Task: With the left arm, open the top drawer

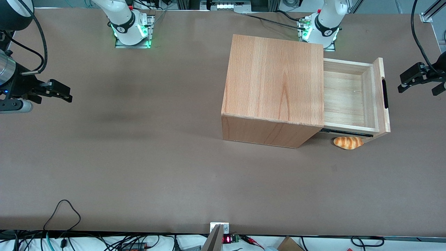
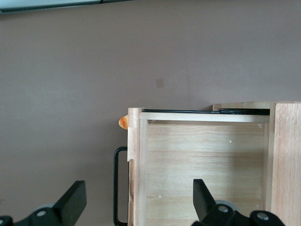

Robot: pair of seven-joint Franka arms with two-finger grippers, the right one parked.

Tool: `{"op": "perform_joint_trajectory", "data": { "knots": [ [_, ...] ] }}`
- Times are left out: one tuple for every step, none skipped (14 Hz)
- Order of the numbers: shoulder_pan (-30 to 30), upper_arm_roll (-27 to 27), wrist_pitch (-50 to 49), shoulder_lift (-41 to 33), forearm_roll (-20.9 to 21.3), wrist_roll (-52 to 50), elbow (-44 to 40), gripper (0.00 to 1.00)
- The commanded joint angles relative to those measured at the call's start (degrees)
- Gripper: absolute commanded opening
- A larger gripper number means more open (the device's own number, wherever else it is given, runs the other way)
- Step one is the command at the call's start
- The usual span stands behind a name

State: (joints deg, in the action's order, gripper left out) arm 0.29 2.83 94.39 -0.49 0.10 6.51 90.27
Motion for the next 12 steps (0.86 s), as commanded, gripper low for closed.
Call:
{"op": "perform_joint_trajectory", "data": {
  "knots": [
    [0.33, -2.30, -0.08, -1.44, 1.49, -4.39, 1.40, 1.00],
    [0.41, -2.30, -0.17, -1.53, 1.48, -4.48, 1.31, 1.00],
    [0.33, -2.39, -0.34, -1.53, 1.48, -4.48, 1.31, 1.00],
    [0.33, -2.30, -0.43, -1.44, 1.48, -3.96, 1.22, 1.00],
    [0.33, -2.30, -0.43, -1.44, 1.40, -4.39, 1.13, 1.00],
    [0.33, -2.22, -0.43, -1.35, 1.40, -4.48, 0.70, 1.00],
    [0.33, -2.04, -0.43, -1.26, 1.40, -4.05, 0.08, 1.00],
    [0.33, -1.78, -0.43, -1.18, 1.40, -4.04, -0.44, 1.00],
    [0.33, -1.69, -0.61, -0.83, 1.05, -4.65, -1.14, 1.00],
    [0.50, -1.69, -0.96, -0.39, 1.05, -4.57, -1.50, 1.00],
    [0.50, -1.86, -0.96, -0.30, 1.05, -4.66, -1.59, 1.00],
    [0.50, -2.04, -1.05, -0.38, 1.22, -4.66, -1.68, 1.00]
  ]
}}
